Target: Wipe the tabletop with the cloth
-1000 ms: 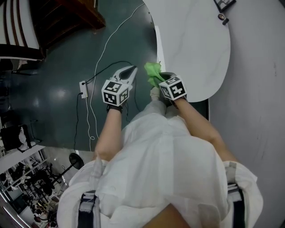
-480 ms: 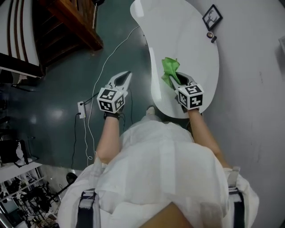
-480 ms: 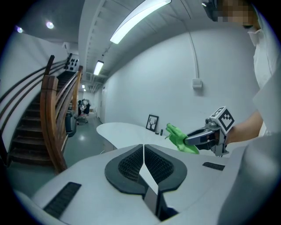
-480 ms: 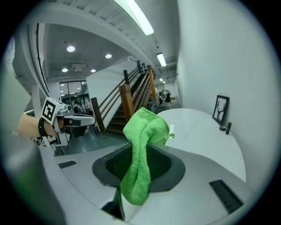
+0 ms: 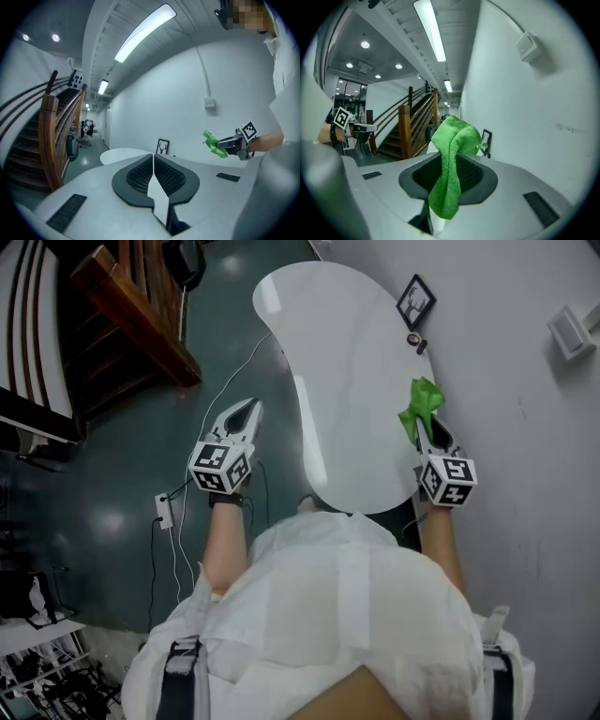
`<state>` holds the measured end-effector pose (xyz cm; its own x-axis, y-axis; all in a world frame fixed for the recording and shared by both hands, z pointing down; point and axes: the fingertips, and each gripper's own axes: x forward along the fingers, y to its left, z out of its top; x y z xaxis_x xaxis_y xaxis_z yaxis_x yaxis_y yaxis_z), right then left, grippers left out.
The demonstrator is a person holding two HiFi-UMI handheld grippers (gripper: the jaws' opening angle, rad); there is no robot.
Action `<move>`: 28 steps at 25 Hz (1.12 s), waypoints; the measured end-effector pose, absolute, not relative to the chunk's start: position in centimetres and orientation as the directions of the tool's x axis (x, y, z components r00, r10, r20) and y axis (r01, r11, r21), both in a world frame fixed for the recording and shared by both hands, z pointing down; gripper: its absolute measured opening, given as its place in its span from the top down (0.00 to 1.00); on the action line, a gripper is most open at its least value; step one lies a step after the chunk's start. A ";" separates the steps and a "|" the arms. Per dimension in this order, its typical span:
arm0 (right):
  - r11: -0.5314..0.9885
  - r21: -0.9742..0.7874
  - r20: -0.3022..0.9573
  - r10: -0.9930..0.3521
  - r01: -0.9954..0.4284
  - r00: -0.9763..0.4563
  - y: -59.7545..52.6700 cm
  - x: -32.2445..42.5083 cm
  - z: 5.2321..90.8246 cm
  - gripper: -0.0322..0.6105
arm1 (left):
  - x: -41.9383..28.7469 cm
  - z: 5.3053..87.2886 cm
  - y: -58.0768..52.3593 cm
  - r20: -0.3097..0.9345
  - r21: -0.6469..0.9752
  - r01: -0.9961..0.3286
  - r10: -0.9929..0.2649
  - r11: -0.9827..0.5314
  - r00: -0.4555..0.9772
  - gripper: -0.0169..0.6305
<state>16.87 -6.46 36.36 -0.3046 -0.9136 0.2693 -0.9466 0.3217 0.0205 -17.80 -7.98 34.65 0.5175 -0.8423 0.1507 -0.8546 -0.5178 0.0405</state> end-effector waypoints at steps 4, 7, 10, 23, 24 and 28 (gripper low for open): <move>0.248 0.048 0.223 -0.947 -0.968 -0.232 -4.9 19.7 34.3 0.81 | -17.7 32.1 -8.1 0.104 0.006 -0.853 -0.848 -0.521 0.519 0.95; 0.224 0.070 0.197 -0.958 -0.972 -0.207 -4.1 20.8 33.2 0.81 | -17.5 30.7 -8.0 0.082 -0.018 -0.854 -0.852 -0.519 0.516 0.95; 0.226 0.089 0.191 -0.960 -0.970 -0.206 -3.6 20.9 32.6 0.81 | -17.5 29.6 -7.7 0.059 -0.026 -0.856 -0.856 -0.516 0.514 0.95; 0.233 0.111 0.200 -0.957 -0.966 -0.208 -2.1 21.3 32.3 0.82 | -17.7 28.6 -6.1 0.042 -0.037 -0.863 -0.864 -0.503 0.502 0.95; 0.232 0.114 0.200 -0.958 -0.966 -0.206 -1.9 21.4 32.2 0.82 | -17.7 28.6 -6.0 0.043 -0.038 -0.864 -0.865 -0.502 0.501 0.95; 0.232 0.130 0.198 -0.959 -0.964 -0.204 -1.3 21.7 31.8 0.82 | -17.6 28.3 -5.4 0.040 -0.042 -0.868 -0.869 -0.495 0.494 0.95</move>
<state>21.69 -1.33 31.83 -0.2038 -0.9587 0.1984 -0.9640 0.2318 0.1299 -17.61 -5.41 28.27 0.4938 -0.8687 0.0397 -0.8677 -0.4952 -0.0423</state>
